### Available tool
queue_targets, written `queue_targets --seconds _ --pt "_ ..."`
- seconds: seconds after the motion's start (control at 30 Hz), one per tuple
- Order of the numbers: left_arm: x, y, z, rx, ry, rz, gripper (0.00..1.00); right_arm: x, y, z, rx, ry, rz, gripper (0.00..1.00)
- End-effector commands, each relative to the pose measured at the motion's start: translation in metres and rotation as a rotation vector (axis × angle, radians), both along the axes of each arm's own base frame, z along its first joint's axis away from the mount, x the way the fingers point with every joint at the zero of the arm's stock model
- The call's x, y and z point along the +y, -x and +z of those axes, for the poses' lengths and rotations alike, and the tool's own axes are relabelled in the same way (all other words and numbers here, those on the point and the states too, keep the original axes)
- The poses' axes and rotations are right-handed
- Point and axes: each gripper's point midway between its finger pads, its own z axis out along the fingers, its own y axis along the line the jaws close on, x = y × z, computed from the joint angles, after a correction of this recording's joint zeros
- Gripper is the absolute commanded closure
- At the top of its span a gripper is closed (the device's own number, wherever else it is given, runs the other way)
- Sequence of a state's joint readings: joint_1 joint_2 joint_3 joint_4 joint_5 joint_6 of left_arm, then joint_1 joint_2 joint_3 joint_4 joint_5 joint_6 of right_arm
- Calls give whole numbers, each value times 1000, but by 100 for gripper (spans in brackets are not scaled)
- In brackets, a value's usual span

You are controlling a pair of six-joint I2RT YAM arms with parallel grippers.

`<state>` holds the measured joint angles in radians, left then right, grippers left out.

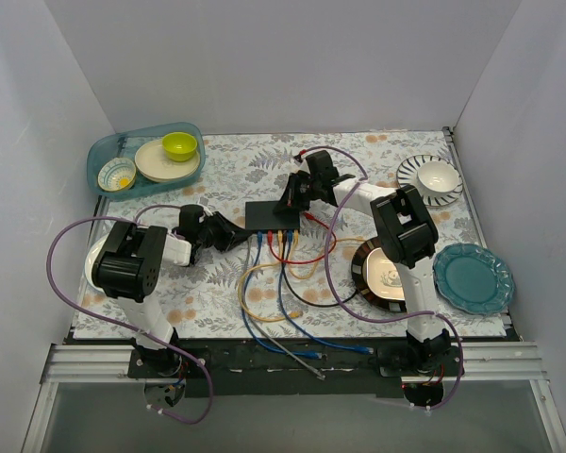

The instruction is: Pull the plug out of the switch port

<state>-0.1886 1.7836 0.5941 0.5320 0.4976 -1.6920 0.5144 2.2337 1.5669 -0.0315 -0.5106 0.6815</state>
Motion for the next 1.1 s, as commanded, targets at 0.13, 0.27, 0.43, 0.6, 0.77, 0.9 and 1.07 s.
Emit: queue_targets --seconds 0.13,0.27,0.43,0.6,0.77,0.9,1.07 --pt "-3 28 -2 71 8 -64 100 19 11 35 -64 -100 48 99" --pt "-7 30 -4 86 25 -81 100 36 25 47 -49 -187 96 99" --pt "-6 34 -4 92 22 -89 100 52 35 41 4 -243 132 99" --pt "-5 40 3 90 15 -99 100 45 49 3 107 -206 110 99" --pt "-1 49 7 83 -7 -104 100 37 57 -24 172 -159 79 99" --pt "-1 58 7 97 3 -101 100 34 60 -39 217 -125 63 99" --pt "1 68 5 115 -1 -100 100 32 58 -48 227 -93 55 99"
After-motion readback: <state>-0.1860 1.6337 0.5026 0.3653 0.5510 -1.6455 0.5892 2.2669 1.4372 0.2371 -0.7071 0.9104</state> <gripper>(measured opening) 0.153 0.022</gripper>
